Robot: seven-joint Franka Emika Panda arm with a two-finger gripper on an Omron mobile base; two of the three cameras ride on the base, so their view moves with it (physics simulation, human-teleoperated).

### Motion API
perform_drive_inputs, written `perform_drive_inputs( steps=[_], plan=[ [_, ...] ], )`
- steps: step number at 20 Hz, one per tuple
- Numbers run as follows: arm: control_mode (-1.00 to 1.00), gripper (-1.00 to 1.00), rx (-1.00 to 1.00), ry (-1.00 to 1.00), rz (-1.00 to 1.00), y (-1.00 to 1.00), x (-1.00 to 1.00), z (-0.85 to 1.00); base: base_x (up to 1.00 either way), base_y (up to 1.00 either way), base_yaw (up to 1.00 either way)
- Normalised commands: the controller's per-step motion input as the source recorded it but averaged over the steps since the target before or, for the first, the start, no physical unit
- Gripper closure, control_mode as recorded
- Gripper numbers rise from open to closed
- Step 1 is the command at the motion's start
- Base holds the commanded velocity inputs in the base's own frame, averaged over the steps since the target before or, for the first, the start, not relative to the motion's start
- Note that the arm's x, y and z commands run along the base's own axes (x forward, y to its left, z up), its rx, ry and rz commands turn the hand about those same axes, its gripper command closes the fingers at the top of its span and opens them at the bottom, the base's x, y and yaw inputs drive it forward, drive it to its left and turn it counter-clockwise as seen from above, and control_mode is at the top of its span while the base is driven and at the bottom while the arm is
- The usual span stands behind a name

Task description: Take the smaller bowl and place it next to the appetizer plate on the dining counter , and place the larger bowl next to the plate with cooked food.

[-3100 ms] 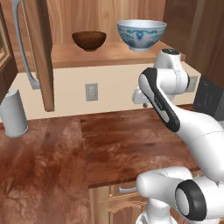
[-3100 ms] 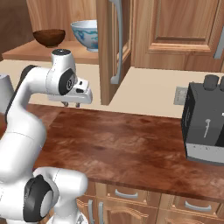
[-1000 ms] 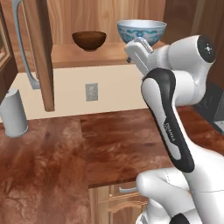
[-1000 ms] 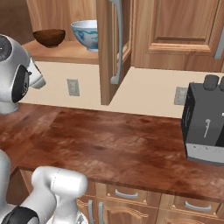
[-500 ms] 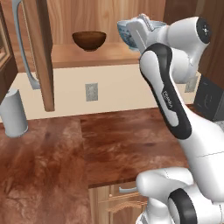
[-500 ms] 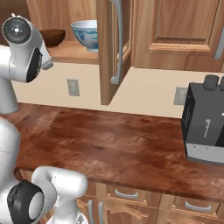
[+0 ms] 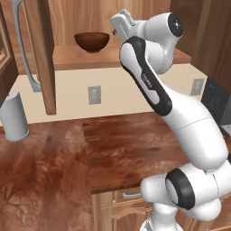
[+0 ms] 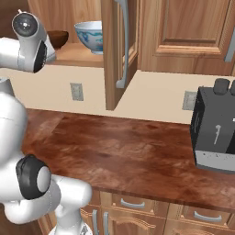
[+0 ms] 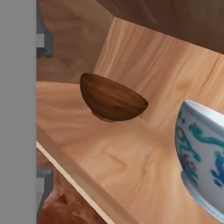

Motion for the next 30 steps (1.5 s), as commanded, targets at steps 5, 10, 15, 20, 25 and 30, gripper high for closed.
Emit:
perform_drive_inputs(
  steps=[5, 10, 15, 20, 25, 30],
  plan=[
    [-1.00, -1.00, 0.00, 0.04, 0.00, 0.23, 0.83, 0.00, 0.00, 0.00, 0.00],
    [-1.00, -1.00, 0.00, 0.07, 0.00, 0.01, 0.69, 0.00, 0.00, 0.00, 0.00],
    [-1.00, -1.00, 0.00, 0.08, 0.00, 0.00, 0.51, 0.00, 0.00, 0.00, 0.00],
    [-1.00, -1.00, 0.00, 0.02, 0.00, 0.09, 0.41, -0.05, 0.00, 0.00, 0.00],
    [-1.00, -1.00, 0.00, 0.00, 0.00, 0.21, 0.17, -0.03, 0.00, 0.00, 0.00],
    [-1.00, -1.00, 0.00, 0.00, 0.00, 0.27, 0.19, -0.14, 0.00, 0.00, 0.00]
  ],
)
